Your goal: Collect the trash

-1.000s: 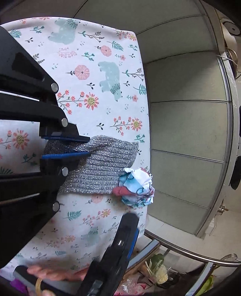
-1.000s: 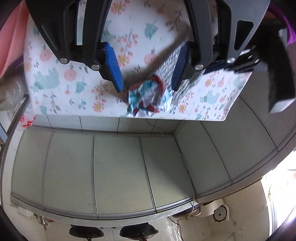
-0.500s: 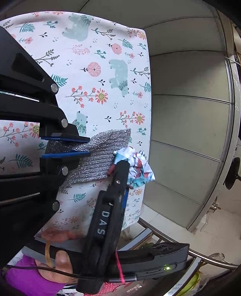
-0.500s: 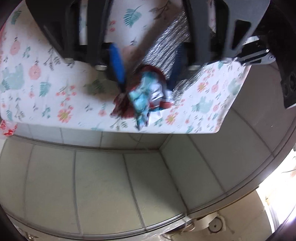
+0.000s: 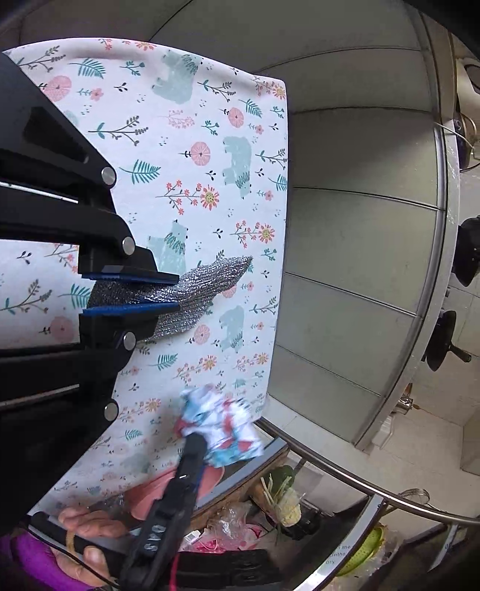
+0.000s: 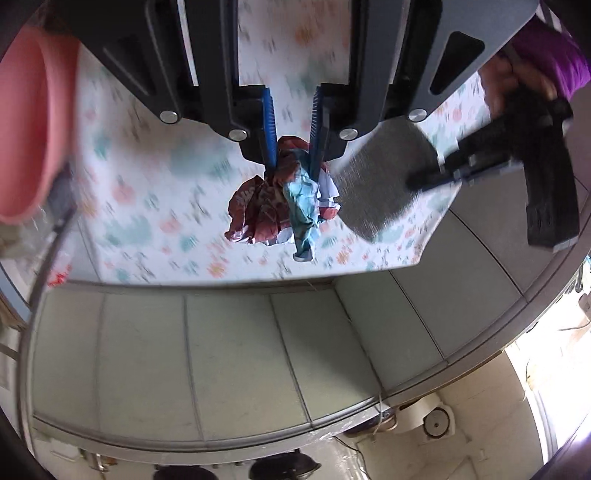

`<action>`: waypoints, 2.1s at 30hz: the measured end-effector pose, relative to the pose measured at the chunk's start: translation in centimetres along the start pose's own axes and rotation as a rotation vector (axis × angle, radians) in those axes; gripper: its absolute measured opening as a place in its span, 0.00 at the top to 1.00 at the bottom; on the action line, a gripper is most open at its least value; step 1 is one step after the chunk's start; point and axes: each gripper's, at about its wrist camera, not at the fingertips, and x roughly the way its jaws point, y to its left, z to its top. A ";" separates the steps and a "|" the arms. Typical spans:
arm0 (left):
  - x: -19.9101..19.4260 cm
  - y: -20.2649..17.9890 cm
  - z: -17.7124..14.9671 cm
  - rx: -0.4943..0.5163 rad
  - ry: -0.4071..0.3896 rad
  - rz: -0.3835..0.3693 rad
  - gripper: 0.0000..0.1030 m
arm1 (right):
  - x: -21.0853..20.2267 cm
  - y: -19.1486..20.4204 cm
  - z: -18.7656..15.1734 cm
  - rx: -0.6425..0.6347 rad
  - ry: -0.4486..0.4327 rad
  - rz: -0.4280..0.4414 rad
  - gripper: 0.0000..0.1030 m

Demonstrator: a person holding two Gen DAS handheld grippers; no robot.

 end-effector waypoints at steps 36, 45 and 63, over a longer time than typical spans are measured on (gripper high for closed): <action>1.2 -22.7 4.3 0.304 -0.044 -0.290 0.92 | -14.7 -14.3 -6.8 0.277 -0.204 -0.312 0.84; 6.4 -29.4 3.4 0.392 0.030 -0.348 0.92 | -13.8 -18.7 -7.3 0.355 -0.174 -0.400 0.84; 13.3 -32.6 1.5 0.426 0.117 -0.343 0.91 | -10.7 -22.0 -7.6 0.412 -0.095 -0.444 0.74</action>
